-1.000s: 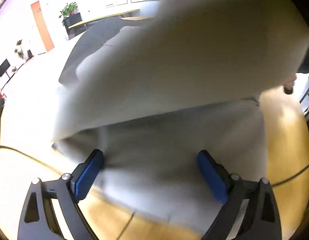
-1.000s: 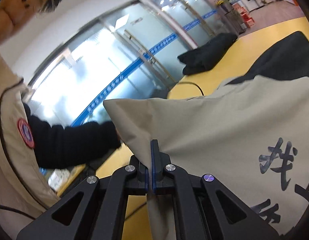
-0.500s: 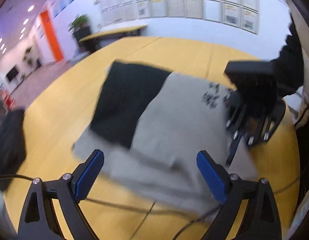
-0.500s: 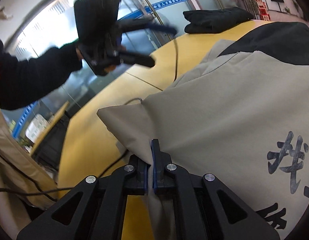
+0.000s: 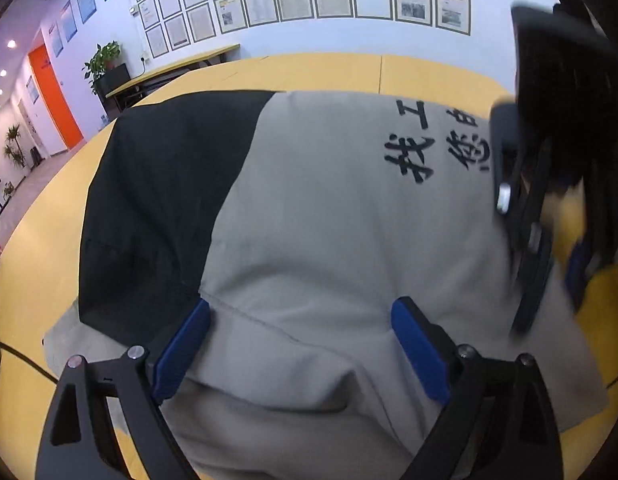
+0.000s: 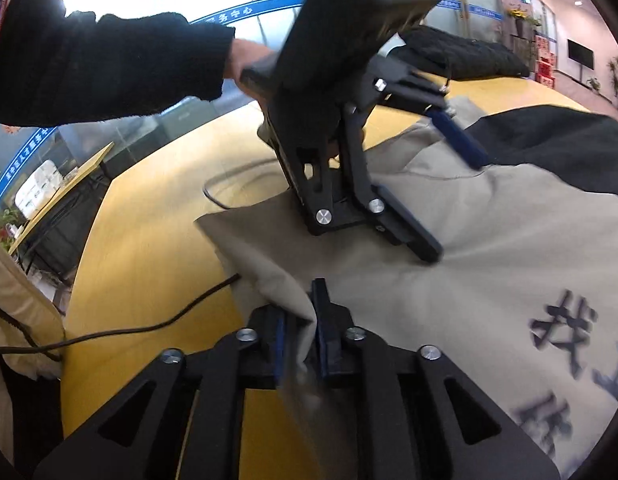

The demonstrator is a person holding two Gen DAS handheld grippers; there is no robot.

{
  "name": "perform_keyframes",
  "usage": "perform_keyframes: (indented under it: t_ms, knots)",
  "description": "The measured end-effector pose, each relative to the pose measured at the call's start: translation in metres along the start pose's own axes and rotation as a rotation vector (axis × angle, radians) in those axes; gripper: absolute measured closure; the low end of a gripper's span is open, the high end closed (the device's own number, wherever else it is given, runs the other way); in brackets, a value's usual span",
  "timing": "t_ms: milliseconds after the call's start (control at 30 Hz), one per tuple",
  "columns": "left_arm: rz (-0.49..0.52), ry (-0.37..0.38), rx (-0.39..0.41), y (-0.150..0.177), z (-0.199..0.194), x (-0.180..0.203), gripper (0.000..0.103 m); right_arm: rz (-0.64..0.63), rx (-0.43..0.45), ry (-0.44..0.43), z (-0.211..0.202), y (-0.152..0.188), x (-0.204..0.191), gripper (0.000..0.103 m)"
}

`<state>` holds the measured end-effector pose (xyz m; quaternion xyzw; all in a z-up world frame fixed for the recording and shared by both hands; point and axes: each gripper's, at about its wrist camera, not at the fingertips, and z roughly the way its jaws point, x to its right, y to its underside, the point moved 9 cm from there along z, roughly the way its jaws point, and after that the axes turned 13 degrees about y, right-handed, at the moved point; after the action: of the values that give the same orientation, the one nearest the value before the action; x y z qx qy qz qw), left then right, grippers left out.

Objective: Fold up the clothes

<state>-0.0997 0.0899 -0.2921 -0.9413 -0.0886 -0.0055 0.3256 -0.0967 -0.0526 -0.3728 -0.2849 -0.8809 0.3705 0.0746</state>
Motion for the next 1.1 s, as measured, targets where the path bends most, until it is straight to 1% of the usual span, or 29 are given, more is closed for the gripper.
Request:
perform_keyframes:
  t_ms: [33,67,100,133,167,267,300,367,400,433,533,567,633,667,700,800,867,900,1000,1100]
  knots:
    - [-0.006,0.003,0.003,0.002,0.0,-0.001,0.008,0.012,0.02,0.021,-0.014,0.002,0.002,0.072]
    - [-0.01,0.006,0.007,0.003,0.0,-0.001,0.008,0.031,0.048,0.055,-0.033,0.006,0.006,0.066]
    - [-0.009,0.007,0.011,0.004,0.001,-0.001,0.008,0.055,0.068,0.1,-0.052,0.012,0.012,0.055]
    - [-0.008,0.009,0.014,0.004,0.002,-0.001,0.008,0.08,0.075,0.15,-0.071,0.02,0.019,0.05]
    - [-0.008,0.012,0.017,0.005,0.003,-0.001,0.008,0.098,0.069,0.205,-0.088,0.03,0.025,0.05]
    - [-0.004,0.016,0.021,0.008,0.003,-0.001,0.007,0.066,-0.028,0.392,-0.116,0.07,0.045,0.049]
    - [-0.002,0.018,0.022,0.009,0.002,-0.001,0.007,0.047,-0.057,0.445,-0.119,0.081,0.051,0.049]
    - [-0.002,0.021,0.024,0.012,0.001,-0.001,0.007,0.01,-0.101,0.534,-0.11,0.094,0.062,0.049]
    - [0.0,0.02,0.023,0.012,0.001,-0.001,0.007,-0.004,-0.096,0.562,-0.105,0.093,0.067,0.05]
    - [0.0,0.019,0.022,0.013,0.002,-0.001,0.007,-0.005,-0.072,0.587,-0.103,0.087,0.073,0.05]
    - [-0.001,0.01,0.022,0.015,0.004,-0.002,0.007,0.024,0.001,0.659,-0.094,0.069,0.08,0.051]
    - [0.0,0.008,0.025,0.016,0.004,-0.002,0.007,0.025,0.011,0.687,-0.093,0.066,0.082,0.051]
    - [0.0,0.005,0.031,0.018,0.004,-0.002,0.007,0.031,0.011,0.724,-0.091,0.065,0.083,0.054]
    - [-0.002,0.007,0.034,0.019,0.004,-0.002,0.007,0.028,-0.002,0.724,-0.088,0.068,0.081,0.054]
    - [-0.005,0.008,0.036,0.019,0.004,-0.002,0.007,0.017,-0.021,0.709,-0.087,0.072,0.077,0.057]
    - [-0.007,0.009,0.035,0.021,0.002,-0.002,0.007,-0.04,-0.061,0.675,-0.088,0.082,0.07,0.057]
    - [-0.007,0.009,0.034,0.021,0.003,-0.001,0.006,-0.09,-0.072,0.668,-0.091,0.086,0.068,0.054]
    - [-0.007,0.008,0.033,0.021,0.003,-0.001,0.005,-0.109,-0.067,0.681,-0.091,0.084,0.069,0.05]
    - [-0.015,0.003,0.034,0.021,0.003,-0.002,0.003,-0.172,-0.042,0.741,-0.082,0.074,0.068,0.05]
    - [-0.015,0.005,0.033,0.022,0.003,-0.002,0.003,-0.222,-0.041,0.773,-0.073,0.073,0.065,0.042]
